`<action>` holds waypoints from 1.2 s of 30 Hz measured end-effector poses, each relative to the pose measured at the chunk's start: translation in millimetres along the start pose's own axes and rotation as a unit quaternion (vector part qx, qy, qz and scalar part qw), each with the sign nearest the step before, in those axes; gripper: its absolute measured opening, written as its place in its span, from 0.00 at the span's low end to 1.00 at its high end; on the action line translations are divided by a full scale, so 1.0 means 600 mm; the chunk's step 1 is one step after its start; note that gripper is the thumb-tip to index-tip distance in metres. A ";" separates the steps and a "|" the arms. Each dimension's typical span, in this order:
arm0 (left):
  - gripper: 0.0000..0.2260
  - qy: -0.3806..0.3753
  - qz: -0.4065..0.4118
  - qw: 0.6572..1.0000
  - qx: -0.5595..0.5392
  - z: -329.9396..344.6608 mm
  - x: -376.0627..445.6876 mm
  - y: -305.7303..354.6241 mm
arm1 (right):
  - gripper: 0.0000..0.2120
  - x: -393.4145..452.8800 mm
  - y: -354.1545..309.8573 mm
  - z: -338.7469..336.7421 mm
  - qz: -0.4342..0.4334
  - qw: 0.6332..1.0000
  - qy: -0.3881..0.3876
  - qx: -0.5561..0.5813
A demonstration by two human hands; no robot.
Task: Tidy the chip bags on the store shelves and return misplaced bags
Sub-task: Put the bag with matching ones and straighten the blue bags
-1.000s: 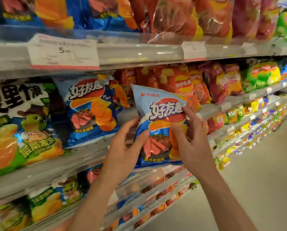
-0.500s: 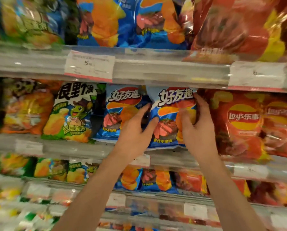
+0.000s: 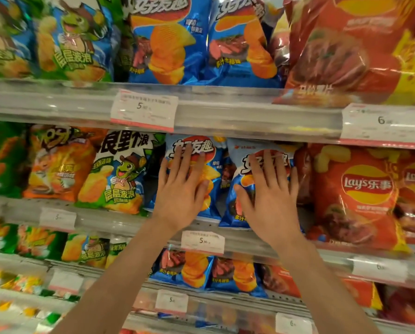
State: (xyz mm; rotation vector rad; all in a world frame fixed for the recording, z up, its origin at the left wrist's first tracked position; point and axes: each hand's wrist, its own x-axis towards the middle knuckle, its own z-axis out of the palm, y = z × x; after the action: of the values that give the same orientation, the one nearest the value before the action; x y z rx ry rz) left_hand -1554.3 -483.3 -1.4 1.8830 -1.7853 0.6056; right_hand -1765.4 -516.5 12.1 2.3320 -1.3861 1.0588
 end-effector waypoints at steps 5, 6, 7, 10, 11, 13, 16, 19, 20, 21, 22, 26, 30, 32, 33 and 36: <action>0.31 -0.038 0.003 0.999 0.002 0.002 -0.009 -0.003 | 0.34 -0.003 -0.006 0.019 0.014 0.999 -0.028 -0.036; 0.31 -0.046 0.004 0.999 0.000 0.001 -0.009 -0.004 | 0.34 -0.001 -0.009 0.021 0.020 0.998 -0.030 -0.042; 0.31 -0.052 0.005 0.999 -0.001 0.001 -0.010 -0.004 | 0.34 0.000 -0.011 0.023 0.024 0.998 -0.034 -0.049; 0.31 -0.048 0.002 0.999 -0.011 -0.002 -0.010 -0.004 | 0.34 0.002 -0.014 0.027 0.028 0.997 -0.047 -0.060; 0.31 -0.047 -0.005 0.999 -0.023 -0.004 -0.008 -0.003 | 0.35 0.003 -0.015 0.027 0.031 0.996 -0.050 -0.061; 0.32 -0.051 -0.026 0.997 -0.058 -0.005 -0.006 -0.001 | 0.36 0.004 -0.016 0.028 0.038 0.996 -0.055 -0.061; 0.33 -0.056 -0.028 0.996 -0.067 -0.012 -0.003 -0.002 | 0.39 0.002 -0.017 0.026 0.046 0.996 -0.061 -0.054; 0.33 -0.047 -0.018 0.997 -0.053 -0.021 -0.007 -0.009 | 0.38 -0.002 -0.018 0.025 0.050 0.996 -0.056 -0.053; 0.33 -0.043 -0.017 0.998 -0.042 -0.021 -0.008 -0.011 | 0.38 -0.002 -0.019 0.026 0.053 0.996 -0.053 -0.052; 0.33 -0.037 -0.012 0.999 -0.022 -0.019 -0.009 -0.011 | 0.38 -0.002 -0.020 0.028 0.055 0.996 -0.052 -0.055; 0.33 -0.028 -0.003 1.000 0.003 -0.013 -0.010 -0.011 | 0.38 -0.002 -0.021 0.031 0.055 0.995 -0.053 -0.060; 0.34 -0.004 0.030 0.999 0.035 0.005 -0.009 -0.012 | 0.38 -0.002 -0.018 0.038 0.043 0.995 -0.042 -0.084; 0.34 -0.004 0.028 0.999 0.015 0.007 -0.009 -0.013 | 0.38 -0.003 -0.017 0.040 0.041 0.995 -0.037 -0.080; 0.34 -0.009 0.024 1.000 0.005 0.005 -0.009 -0.010 | 0.38 -0.002 -0.017 0.040 0.043 0.995 -0.038 -0.077; 0.34 -0.009 0.024 1.000 0.000 0.005 -0.009 -0.010 | 0.38 -0.002 -0.017 0.039 0.045 0.995 -0.039 -0.076; 0.33 -0.004 0.022 0.999 -0.028 0.000 -0.009 -0.011 | 0.39 -0.002 -0.019 0.036 0.050 0.995 -0.043 -0.069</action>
State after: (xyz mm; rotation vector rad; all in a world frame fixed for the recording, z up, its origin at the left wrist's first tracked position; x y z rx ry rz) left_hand -1547.9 -478.7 -5.3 1.8149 -1.8355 0.5572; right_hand -1746.3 -521.2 -2.4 2.2528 -1.5682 0.8666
